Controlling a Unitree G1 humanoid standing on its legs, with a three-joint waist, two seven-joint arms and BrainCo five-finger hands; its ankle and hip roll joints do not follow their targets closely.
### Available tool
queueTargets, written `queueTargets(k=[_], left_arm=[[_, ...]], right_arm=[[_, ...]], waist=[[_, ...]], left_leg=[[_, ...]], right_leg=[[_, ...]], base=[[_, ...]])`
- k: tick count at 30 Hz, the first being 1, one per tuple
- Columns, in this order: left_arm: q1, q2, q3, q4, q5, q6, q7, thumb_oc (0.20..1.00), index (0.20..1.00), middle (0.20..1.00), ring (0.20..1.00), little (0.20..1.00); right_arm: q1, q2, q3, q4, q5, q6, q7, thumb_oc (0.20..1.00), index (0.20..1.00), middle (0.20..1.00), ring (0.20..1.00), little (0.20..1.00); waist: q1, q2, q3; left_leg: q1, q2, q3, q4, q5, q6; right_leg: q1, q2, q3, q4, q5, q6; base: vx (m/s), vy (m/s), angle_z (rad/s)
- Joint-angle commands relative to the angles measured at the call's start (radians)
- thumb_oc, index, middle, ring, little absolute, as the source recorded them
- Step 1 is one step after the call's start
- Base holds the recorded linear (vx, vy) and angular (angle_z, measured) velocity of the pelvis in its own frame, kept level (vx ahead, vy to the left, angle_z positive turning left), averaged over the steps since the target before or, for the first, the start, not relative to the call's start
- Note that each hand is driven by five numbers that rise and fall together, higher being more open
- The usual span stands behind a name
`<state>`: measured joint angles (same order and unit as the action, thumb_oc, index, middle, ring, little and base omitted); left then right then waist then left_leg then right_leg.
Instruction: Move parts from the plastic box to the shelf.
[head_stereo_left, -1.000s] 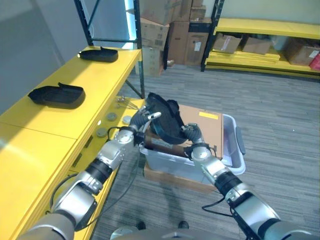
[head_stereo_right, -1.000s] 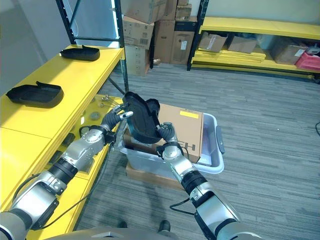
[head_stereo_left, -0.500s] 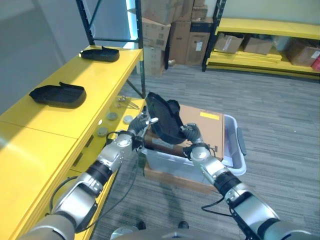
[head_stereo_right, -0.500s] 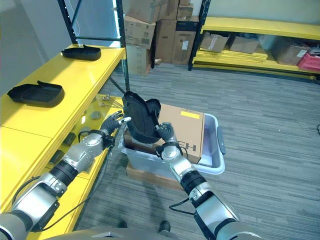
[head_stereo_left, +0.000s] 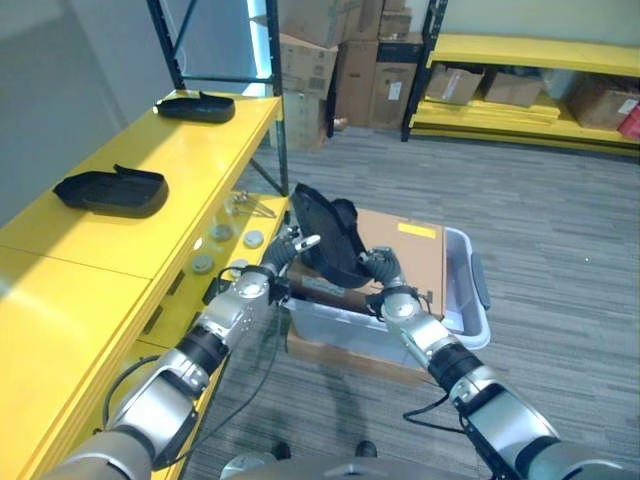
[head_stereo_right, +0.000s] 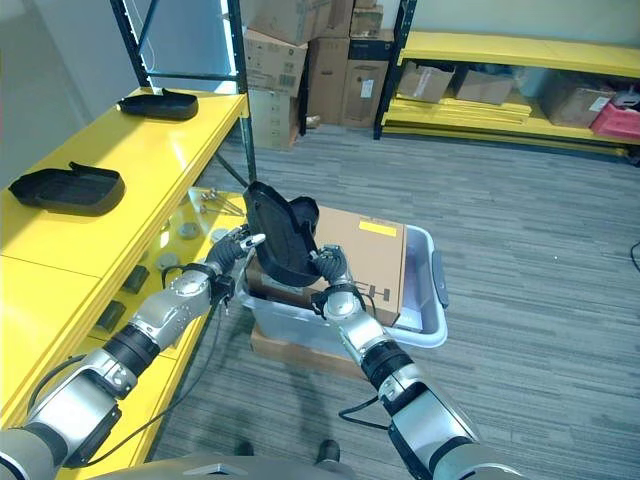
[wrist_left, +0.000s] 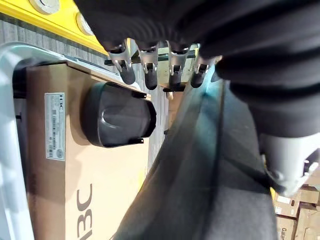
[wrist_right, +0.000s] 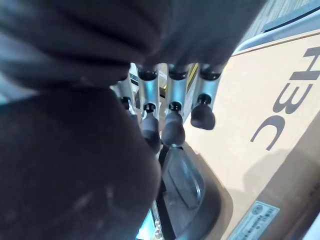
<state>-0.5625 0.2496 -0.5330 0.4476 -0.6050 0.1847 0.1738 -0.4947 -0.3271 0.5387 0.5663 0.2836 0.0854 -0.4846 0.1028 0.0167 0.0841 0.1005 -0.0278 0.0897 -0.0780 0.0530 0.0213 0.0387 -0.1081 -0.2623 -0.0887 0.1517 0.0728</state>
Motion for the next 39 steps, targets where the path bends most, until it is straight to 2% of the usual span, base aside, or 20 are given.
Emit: queueTargets(k=[1, 7, 15, 20, 24, 30, 33, 36, 39], left_arm=[[-0.092, -0.041, -0.051, 0.017, -0.012, -0.101, 0.006, 1.0, 1.0, 1.0, 1.0, 1.0], [-0.098, -0.021, -0.026, -0.005, -0.033, -0.117, -0.018, 1.0, 1.0, 1.0, 1.0, 1.0], [-0.099, -0.022, -0.036, -0.006, -0.01, -0.08, -0.057, 1.0, 1.0, 1.0, 1.0, 1.0], [-0.096, -0.03, -0.065, 0.0, 0.049, -0.027, -0.074, 1.0, 1.0, 1.0, 1.0, 1.0], [-0.091, -0.05, -0.098, 0.026, 0.02, 0.014, -0.088, 1.0, 1.0, 1.0, 1.0, 1.0], [-0.073, -0.091, -0.129, 0.039, -0.025, 0.014, -0.09, 1.0, 1.0, 1.0, 1.0, 1.0], [-0.068, -0.114, -0.14, 0.039, -0.034, -0.005, -0.083, 1.0, 1.0, 1.0, 1.0, 1.0], [-0.066, -0.126, -0.146, 0.044, -0.045, -0.009, -0.072, 1.0, 1.0, 1.0, 1.0, 1.0], [-0.06, -0.13, -0.141, 0.06, -0.087, -0.042, -0.067, 1.0, 1.0, 1.0, 1.0, 1.0]], right_arm=[[-0.125, 0.004, 0.007, -0.04, -0.02, -0.059, 0.005, 0.2, 0.2, 0.2, 0.2, 0.2], [-0.127, 0.001, 0.012, -0.024, -0.029, -0.063, 0.011, 0.2, 0.2, 0.2, 0.2, 0.2], [-0.132, 0.01, 0.021, -0.006, -0.039, -0.078, 0.012, 0.2, 0.2, 0.2, 0.2, 0.2], [-0.131, 0.013, 0.025, -0.008, -0.052, -0.078, 0.013, 0.2, 0.2, 0.2, 0.2, 0.2], [-0.139, 0.011, 0.03, -0.009, -0.074, -0.076, 0.026, 0.2, 0.2, 0.2, 0.2, 0.2], [-0.151, 0.016, 0.057, -0.027, -0.154, -0.052, 0.035, 0.2, 0.2, 0.2, 0.2, 0.2], [-0.157, 0.018, 0.08, -0.033, -0.185, -0.04, 0.037, 0.2, 0.2, 0.2, 0.2, 0.2], [-0.16, 0.023, 0.089, -0.028, -0.16, -0.028, 0.012, 0.2, 0.2, 0.2, 0.2, 0.2], [-0.162, 0.024, 0.083, -0.015, -0.113, -0.021, -0.037, 0.2, 0.2, 0.2, 0.2, 0.2]], waist=[[0.023, 0.007, -0.043], [0.031, 0.007, -0.046], [0.035, 0.007, -0.049], [0.031, 0.007, -0.049], [0.024, 0.005, -0.049], [0.016, 0.004, -0.046], [0.014, 0.002, -0.045], [0.014, 0.0, -0.045], [0.013, 0.001, -0.047]], left_leg=[[-0.009, 0.022, -0.054, -0.002, -0.074, -0.039], [-0.011, 0.023, -0.056, -0.002, -0.072, -0.041], [-0.012, 0.019, -0.061, -0.005, -0.071, -0.039], [-0.011, 0.019, -0.057, -0.005, -0.073, -0.038], [-0.012, 0.018, -0.053, -0.004, -0.075, -0.036], [-0.01, 0.019, -0.044, -0.005, -0.077, -0.033], [-0.009, 0.02, -0.04, -0.005, -0.077, -0.032], [-0.008, 0.02, -0.037, -0.005, -0.077, -0.032], [-0.006, 0.022, -0.034, -0.006, -0.077, -0.035]], right_leg=[[0.066, -0.038, 0.013, 0.005, -0.127, 0.097], [0.068, -0.04, 0.006, 0.005, -0.127, 0.095], [0.067, -0.04, 0.006, 0.003, -0.126, 0.096], [0.066, -0.039, 0.011, 0.005, -0.127, 0.097], [0.062, -0.038, 0.017, 0.006, -0.126, 0.098], [0.059, -0.036, 0.025, 0.008, -0.127, 0.098], [0.059, -0.036, 0.026, 0.009, -0.127, 0.098], [0.061, -0.035, 0.026, 0.009, -0.126, 0.099], [0.061, -0.035, 0.028, 0.009, -0.126, 0.1]], base=[[0.0, 0.0, 0.0], [0.0, 0.0, 0.0], [0.0, 0.0, 0.0], [0.0, 0.0, 0.0], [0.0, 0.0, 0.0], [0.0, 0.0, 0.0], [0.0, 0.0, 0.0], [0.0, 0.0, 0.0], [0.01, 0.0, -0.01]])
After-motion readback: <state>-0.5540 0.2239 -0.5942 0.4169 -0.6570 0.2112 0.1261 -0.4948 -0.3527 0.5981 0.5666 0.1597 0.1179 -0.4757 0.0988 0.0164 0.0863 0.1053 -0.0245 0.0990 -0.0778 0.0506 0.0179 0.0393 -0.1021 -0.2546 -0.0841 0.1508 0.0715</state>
